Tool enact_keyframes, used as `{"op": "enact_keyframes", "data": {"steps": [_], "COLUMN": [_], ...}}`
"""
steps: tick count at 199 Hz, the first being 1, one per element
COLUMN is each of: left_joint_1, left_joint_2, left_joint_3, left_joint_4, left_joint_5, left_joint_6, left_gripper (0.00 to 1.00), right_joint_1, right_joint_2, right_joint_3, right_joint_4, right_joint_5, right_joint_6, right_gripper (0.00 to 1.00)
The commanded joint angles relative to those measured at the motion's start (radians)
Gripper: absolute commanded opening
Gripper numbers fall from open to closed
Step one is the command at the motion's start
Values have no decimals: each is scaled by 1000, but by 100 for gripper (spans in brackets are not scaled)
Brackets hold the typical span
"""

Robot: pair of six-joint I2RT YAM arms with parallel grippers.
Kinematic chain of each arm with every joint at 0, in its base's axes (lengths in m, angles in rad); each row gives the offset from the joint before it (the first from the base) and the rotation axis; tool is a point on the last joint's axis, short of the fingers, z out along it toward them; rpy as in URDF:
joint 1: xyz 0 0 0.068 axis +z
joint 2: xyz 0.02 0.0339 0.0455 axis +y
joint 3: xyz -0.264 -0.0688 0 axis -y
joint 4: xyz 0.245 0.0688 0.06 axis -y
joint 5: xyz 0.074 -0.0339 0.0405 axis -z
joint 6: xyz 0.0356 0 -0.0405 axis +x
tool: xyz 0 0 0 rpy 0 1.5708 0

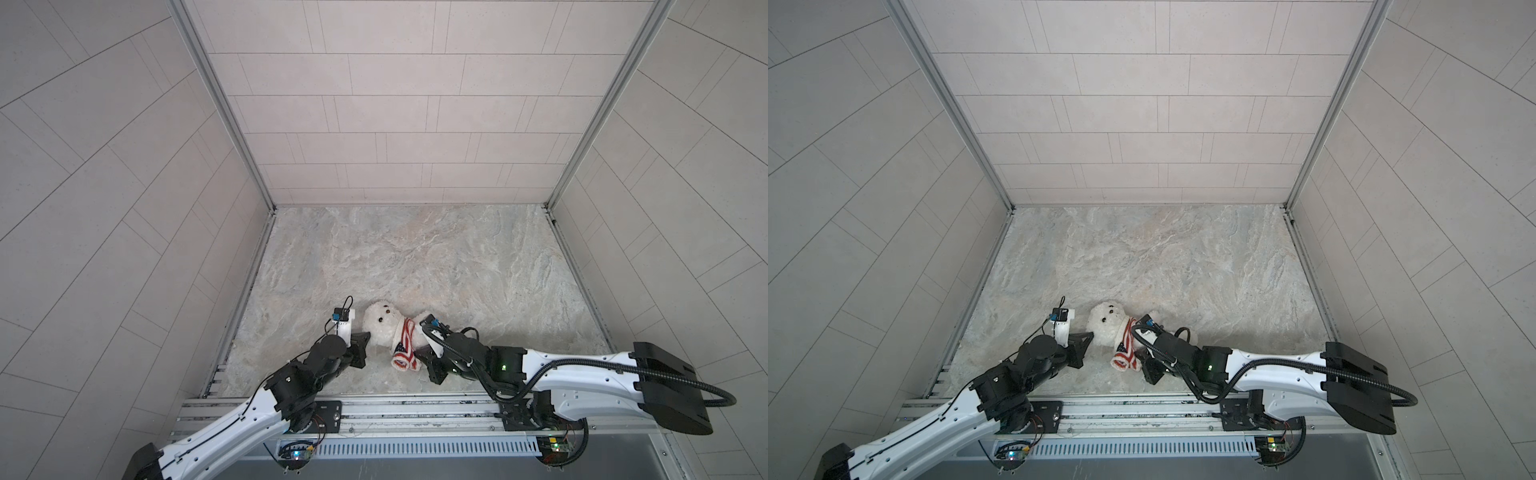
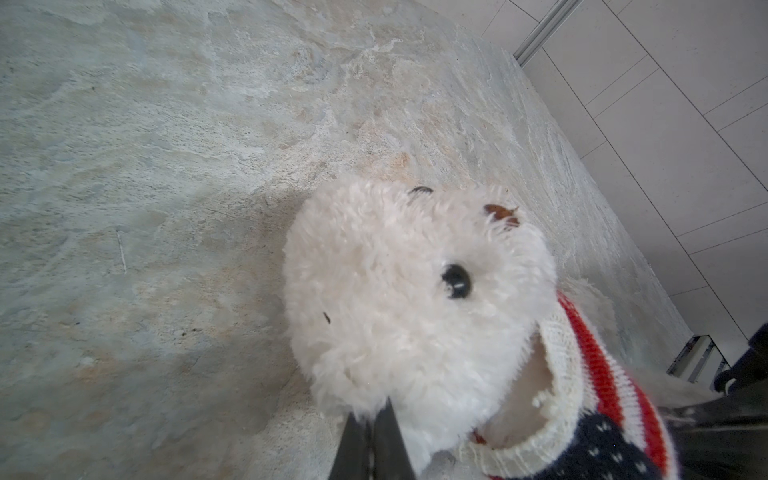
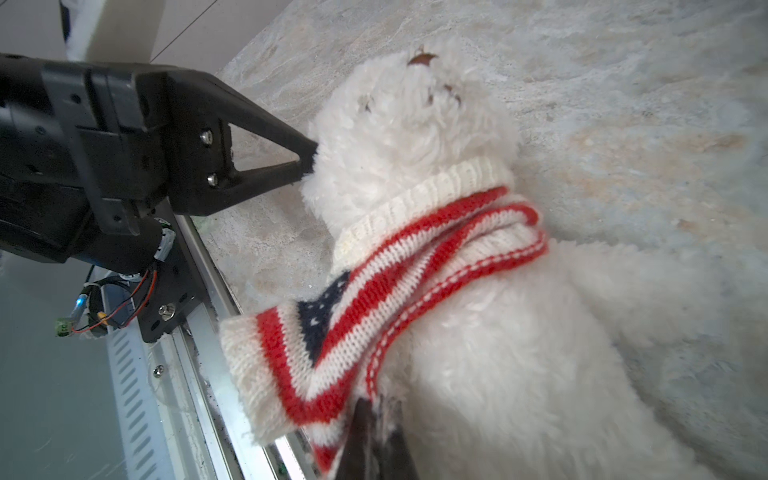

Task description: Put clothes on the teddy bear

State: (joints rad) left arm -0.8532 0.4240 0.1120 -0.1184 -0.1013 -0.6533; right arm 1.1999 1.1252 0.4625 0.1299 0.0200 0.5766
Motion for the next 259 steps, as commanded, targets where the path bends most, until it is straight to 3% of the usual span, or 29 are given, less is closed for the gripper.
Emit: {"op": "enact_keyframes", "data": {"steps": [1, 59, 120, 156, 163, 179, 216, 259], "left_joint_1": [4, 3, 4, 5, 4, 4, 4, 71], "left_joint_2": [-14, -31, -2, 102, 118, 159, 278, 508], "left_joint_3": [17, -2, -11, 7, 15, 47, 119, 196], "left_joint_4": [-11, -35, 47, 173, 185, 186, 265, 428], "left_joint_5": [-35, -78, -60, -6, -1, -10, -11, 83], "left_joint_6": [10, -8, 2, 62, 88, 167, 327, 347], "left_gripper": [0, 0, 0, 0, 0, 0, 0, 0], "right_joint_1": [2, 17, 62, 61, 57, -2, -245, -319], "right_joint_2": [-73, -257, -224, -168, -179, -205, -180, 10], "right_joint_3": [-45, -118, -138, 12, 40, 76, 46, 38], "right_joint_4": [-84, -150, -70, -134, -164, -231, -240, -70], "right_joint_5": [102, 150, 145, 117, 135, 126, -77, -175], "right_joint_6": [55, 115, 120, -13, -43, -79, -127, -178], "right_gripper": [0, 0, 0, 30, 40, 50, 57, 55]}}
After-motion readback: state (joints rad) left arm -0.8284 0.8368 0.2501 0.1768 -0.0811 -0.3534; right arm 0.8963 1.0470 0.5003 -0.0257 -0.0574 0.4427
